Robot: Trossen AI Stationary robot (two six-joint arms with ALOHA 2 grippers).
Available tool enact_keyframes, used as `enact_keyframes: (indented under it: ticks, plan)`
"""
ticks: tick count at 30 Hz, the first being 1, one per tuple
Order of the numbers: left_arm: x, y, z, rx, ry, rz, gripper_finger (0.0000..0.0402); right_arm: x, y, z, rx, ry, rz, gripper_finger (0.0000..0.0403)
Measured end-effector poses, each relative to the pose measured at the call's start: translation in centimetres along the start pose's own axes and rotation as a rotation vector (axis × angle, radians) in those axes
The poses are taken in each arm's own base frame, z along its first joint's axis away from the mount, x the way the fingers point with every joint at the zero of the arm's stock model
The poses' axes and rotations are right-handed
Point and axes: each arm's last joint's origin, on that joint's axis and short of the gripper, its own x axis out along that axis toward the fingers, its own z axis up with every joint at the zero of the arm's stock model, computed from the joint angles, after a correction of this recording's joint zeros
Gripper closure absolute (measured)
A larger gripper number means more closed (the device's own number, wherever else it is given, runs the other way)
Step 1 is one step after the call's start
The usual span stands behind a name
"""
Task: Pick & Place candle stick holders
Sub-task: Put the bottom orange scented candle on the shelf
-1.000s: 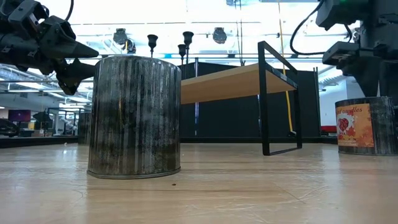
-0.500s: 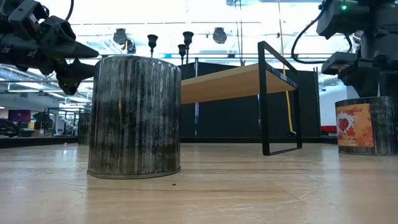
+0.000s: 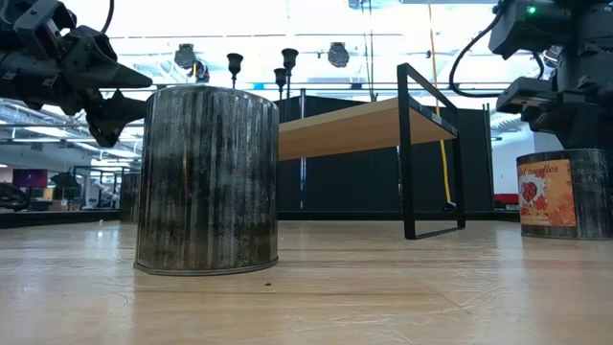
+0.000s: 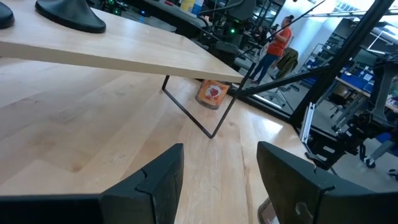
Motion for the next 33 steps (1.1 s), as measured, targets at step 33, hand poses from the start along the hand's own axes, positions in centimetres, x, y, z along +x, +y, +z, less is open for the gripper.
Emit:
enact_keyframes:
  ticks: [33]
  plan:
    - [0.0,0.0,0.0,0.000,-0.001,-0.001,0.0192,-2.7,1.5,-1.0,-0.212,0.160,0.110,0.0402]
